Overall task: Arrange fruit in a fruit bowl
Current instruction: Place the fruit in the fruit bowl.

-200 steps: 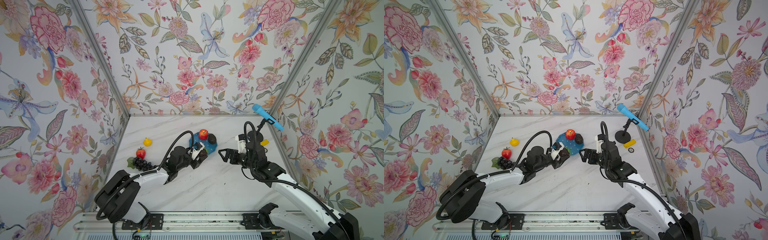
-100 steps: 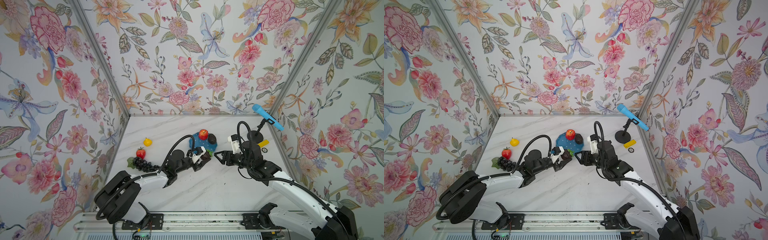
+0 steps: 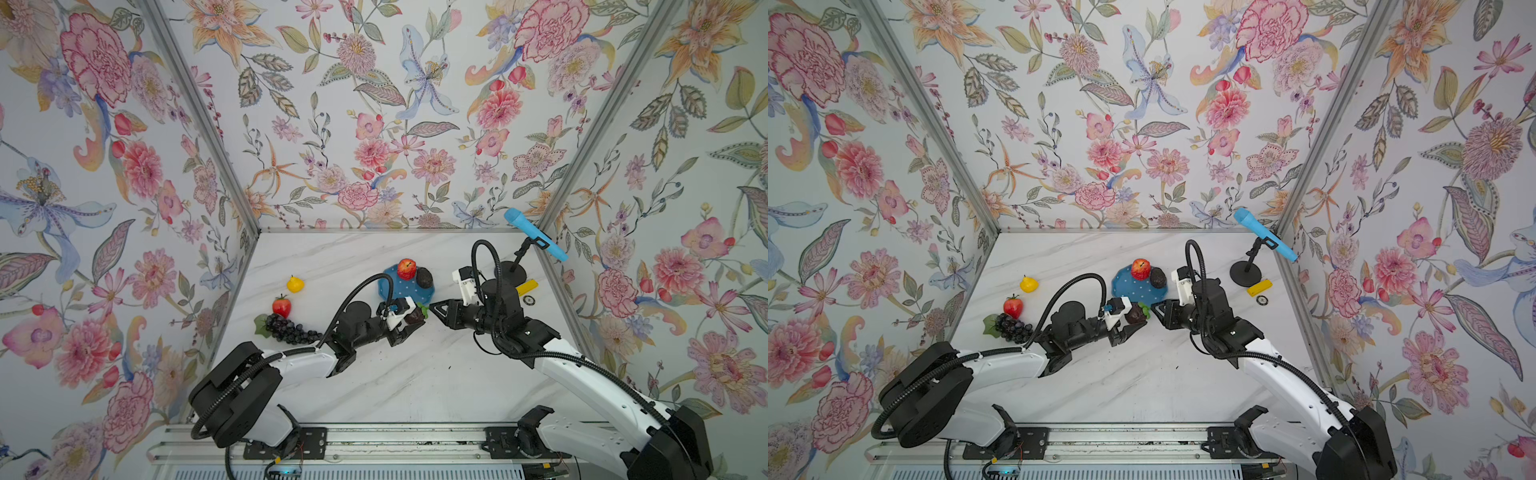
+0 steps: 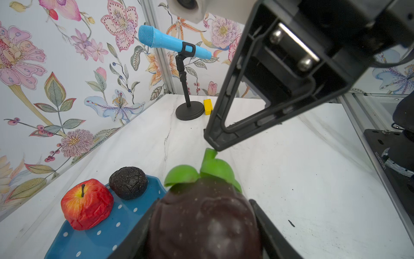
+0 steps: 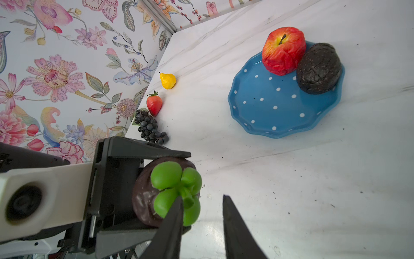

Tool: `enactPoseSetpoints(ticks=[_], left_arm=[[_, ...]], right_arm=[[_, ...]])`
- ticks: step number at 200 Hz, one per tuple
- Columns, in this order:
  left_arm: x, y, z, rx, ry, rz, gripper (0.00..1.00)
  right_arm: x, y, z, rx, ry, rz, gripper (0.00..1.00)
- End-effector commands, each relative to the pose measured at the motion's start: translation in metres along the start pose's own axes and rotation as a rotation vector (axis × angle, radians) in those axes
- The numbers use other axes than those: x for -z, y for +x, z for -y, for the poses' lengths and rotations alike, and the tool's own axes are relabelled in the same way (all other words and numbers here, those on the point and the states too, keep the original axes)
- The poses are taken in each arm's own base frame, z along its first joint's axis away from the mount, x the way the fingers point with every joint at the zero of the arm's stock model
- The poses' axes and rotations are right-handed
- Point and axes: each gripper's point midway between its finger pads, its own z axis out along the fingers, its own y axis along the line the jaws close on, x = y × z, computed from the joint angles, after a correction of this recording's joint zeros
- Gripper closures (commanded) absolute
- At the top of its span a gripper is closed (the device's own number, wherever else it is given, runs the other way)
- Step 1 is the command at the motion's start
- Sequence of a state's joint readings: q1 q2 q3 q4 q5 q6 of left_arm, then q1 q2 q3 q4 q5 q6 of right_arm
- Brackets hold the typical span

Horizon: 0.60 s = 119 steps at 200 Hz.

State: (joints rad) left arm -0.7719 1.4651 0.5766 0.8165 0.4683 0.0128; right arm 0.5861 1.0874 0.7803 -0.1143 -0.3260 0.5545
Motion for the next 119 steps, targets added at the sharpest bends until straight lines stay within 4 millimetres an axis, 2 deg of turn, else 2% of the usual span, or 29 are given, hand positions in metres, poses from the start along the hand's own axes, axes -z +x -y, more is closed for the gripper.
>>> enactPoseSetpoints(ticks=[1,119], left_arm=[[-0.0037,-0.0105,0.0071,-0.025,0.035,0.025,0.41],[-0.0045,-0.0117,0.0076,-0.031,0.026,0.027,0.41]], right_arm=[[-0.0004,-0.011,-0.0123,0.026,-0.025,0.024,0.73],[-0.0066,-0.004,-0.0158,0.04,-0.026,-0.002,0.82]])
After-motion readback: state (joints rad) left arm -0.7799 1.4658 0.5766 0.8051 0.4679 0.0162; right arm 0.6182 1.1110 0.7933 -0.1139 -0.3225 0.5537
